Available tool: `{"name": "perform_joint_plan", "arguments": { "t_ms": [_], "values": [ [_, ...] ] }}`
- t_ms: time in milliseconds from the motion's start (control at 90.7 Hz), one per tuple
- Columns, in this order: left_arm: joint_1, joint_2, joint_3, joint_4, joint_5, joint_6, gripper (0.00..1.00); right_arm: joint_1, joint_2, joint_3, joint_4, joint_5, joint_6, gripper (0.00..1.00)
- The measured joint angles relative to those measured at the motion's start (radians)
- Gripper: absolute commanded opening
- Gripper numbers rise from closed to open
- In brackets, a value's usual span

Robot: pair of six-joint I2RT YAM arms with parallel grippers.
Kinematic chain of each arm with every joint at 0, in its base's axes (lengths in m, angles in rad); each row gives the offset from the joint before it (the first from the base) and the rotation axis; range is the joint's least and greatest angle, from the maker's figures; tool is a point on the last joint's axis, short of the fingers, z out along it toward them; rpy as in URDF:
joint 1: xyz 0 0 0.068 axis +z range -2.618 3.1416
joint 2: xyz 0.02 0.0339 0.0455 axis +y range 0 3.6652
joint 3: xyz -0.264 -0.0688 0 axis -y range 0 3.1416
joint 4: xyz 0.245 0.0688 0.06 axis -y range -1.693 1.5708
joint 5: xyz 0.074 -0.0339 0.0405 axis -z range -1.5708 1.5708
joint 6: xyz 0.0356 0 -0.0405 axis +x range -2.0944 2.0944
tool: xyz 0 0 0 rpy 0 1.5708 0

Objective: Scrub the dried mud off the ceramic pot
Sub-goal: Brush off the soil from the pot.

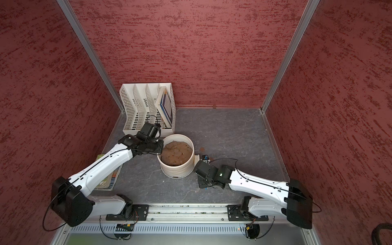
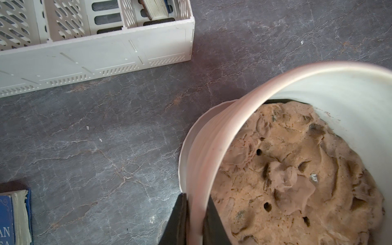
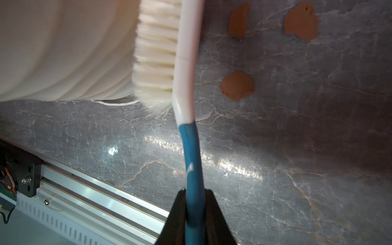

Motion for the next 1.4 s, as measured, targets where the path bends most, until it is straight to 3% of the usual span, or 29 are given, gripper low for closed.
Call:
{"name": "perform_joint_plan", "arguments": {
  "t_ms": [474,959,1190,1267,1355,1400],
  "values": [
    [0.003,-0.003,0.001,-0.005,0.005,0.011,0.00,-0.190,0.140,0.065,0.016,-0.063,-0.137,0.00],
    [0.026,-0.063,-0.022,-0.085,0.039,0.048,0.00,-0.216,0.129,0.065,-0.045,-0.037,-0.169,0.00],
    [0.032,-0.064,-0.022,-0.086,0.045,0.048,0.00,-0.217,0.027,0.065,-0.103,-0.008,-0.156,0.00],
    [0.034,-0.065,-0.022,-0.086,0.047,0.047,0.11,-0.217,-0.029,0.065,-0.124,0.008,-0.148,0.00],
    [0.037,-0.067,-0.022,-0.085,0.063,0.033,0.34,-0.218,-0.115,0.064,-0.142,0.038,-0.127,0.00],
    [0.040,-0.076,-0.022,-0.084,0.084,0.011,0.38,-0.218,-0.164,0.064,-0.151,0.053,-0.116,0.00]
  ]
}}
